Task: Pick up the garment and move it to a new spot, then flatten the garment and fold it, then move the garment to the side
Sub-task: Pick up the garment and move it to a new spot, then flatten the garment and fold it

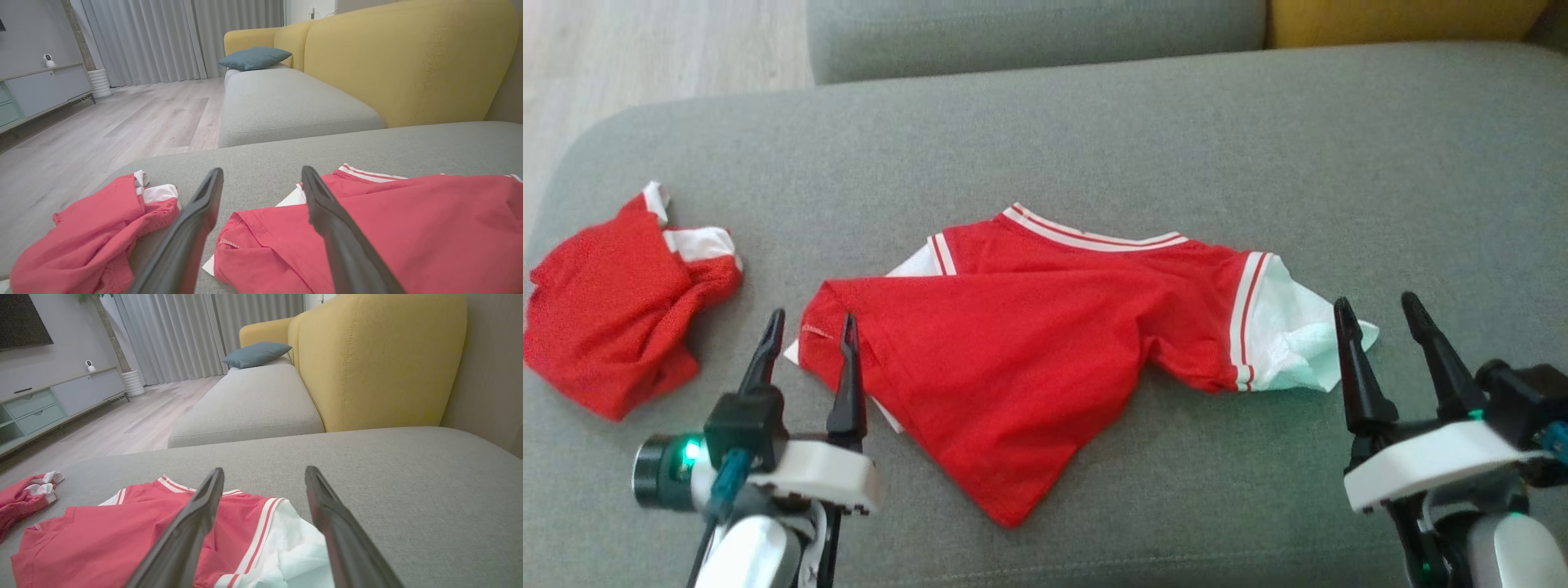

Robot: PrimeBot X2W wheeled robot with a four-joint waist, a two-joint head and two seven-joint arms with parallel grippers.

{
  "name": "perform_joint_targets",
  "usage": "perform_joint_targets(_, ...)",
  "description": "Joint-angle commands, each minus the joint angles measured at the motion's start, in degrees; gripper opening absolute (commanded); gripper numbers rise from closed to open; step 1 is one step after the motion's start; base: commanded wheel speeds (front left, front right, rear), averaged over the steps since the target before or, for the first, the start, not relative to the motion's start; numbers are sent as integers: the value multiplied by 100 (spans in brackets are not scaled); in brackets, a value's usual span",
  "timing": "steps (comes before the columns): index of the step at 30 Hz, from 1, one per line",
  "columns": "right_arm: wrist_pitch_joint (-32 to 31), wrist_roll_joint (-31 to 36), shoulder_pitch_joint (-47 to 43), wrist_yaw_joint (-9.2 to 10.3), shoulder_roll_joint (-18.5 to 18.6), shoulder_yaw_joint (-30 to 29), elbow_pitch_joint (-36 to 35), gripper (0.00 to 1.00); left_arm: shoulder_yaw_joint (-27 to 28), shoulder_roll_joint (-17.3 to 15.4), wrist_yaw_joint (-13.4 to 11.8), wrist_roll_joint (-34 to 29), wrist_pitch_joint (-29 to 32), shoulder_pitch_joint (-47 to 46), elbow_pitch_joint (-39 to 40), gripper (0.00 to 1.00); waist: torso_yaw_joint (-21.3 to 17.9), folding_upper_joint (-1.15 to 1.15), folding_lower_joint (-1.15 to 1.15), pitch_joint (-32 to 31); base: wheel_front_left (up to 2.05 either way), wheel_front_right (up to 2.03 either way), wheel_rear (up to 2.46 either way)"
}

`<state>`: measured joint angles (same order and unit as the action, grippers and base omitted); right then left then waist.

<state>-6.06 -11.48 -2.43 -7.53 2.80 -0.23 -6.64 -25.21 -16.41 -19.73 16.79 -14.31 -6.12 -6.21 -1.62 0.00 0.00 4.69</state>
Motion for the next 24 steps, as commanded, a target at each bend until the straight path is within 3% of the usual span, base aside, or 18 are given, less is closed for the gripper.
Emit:
perform_joint_targets(1,-28,56,52,4,86,102,-241,100,212,-185,-39,20,-46,-112,257,100,-6,0,0,-103,0,0,0)
perform_joint_targets(24,-111,35,-123,4,51,94,-390,100,109,-364,-187,14,180,235,589,100,-50,0,0,-201,0,0,0)
